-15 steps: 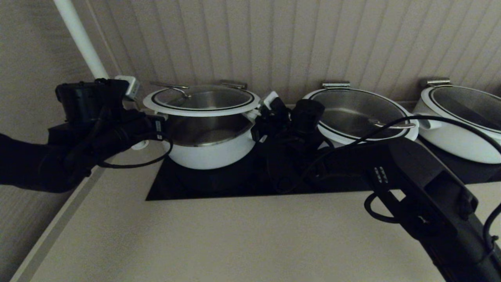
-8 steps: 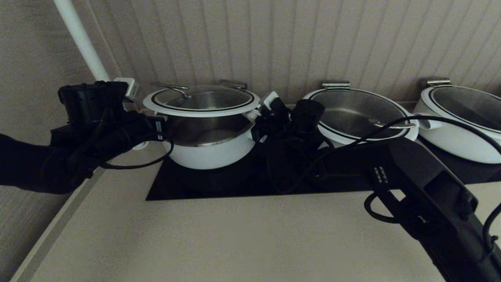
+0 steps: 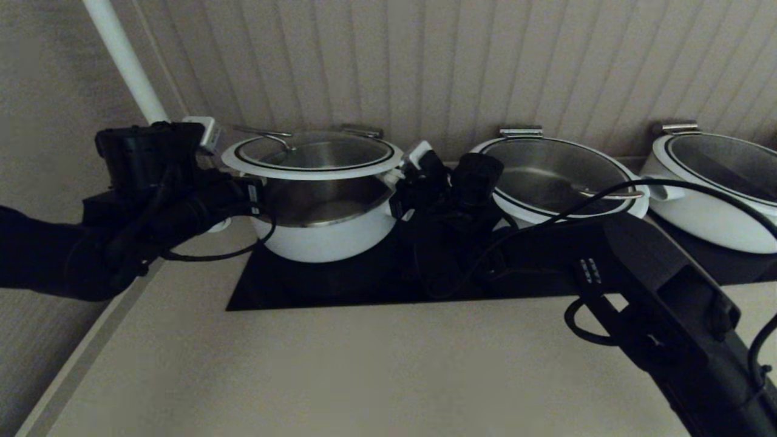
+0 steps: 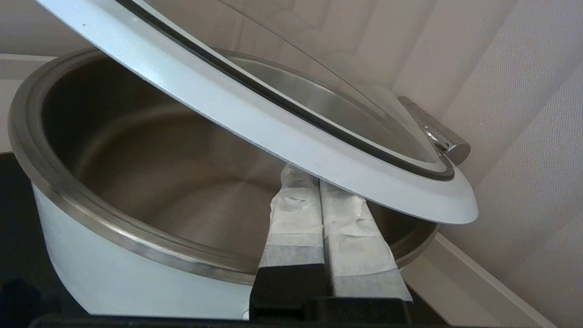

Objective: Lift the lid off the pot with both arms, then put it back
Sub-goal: Open the pot lid completely

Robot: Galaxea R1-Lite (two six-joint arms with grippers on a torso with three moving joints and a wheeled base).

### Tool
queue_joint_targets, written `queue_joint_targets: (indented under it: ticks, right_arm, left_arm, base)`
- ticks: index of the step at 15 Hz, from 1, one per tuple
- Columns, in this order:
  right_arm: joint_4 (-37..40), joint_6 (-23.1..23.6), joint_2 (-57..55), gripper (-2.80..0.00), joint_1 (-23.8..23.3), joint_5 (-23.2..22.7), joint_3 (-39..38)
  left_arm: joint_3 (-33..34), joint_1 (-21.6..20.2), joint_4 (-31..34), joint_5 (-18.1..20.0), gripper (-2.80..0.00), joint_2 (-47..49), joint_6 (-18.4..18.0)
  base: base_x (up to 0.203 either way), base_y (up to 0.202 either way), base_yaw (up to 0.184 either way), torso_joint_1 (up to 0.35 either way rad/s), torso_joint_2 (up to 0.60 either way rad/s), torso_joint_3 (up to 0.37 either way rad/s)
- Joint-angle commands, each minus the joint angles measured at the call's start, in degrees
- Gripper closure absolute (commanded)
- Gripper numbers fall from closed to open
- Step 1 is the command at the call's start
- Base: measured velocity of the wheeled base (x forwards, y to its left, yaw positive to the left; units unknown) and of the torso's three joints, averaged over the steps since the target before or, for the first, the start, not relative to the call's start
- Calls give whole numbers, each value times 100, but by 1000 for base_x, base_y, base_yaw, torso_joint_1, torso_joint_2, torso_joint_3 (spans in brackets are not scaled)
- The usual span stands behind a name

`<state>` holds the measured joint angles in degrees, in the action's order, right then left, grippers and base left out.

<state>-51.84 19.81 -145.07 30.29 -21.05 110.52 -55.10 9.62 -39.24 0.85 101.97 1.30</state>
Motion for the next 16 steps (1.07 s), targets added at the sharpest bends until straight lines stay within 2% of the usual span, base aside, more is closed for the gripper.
queue_joint_targets:
  ticks: [1, 6, 16]
  right_arm:
    - [-40, 14, -13, 0, -3, -15, 5]
    - [-55, 14, -22, 0, -6, -22, 5]
    - [-63, 22, -22, 0, -6, -22, 5]
  left_arm:
    - [-1, 98, -22, 3, 0, -86, 1]
    - [16, 346, -22, -154, 0, -169, 8]
    - [307, 576, -13, -173, 0, -319, 107]
  base:
    - [0, 0, 0, 0, 0, 0]
    - [0, 0, 0, 0, 0, 0]
    - [0, 0, 0, 0, 0, 0]
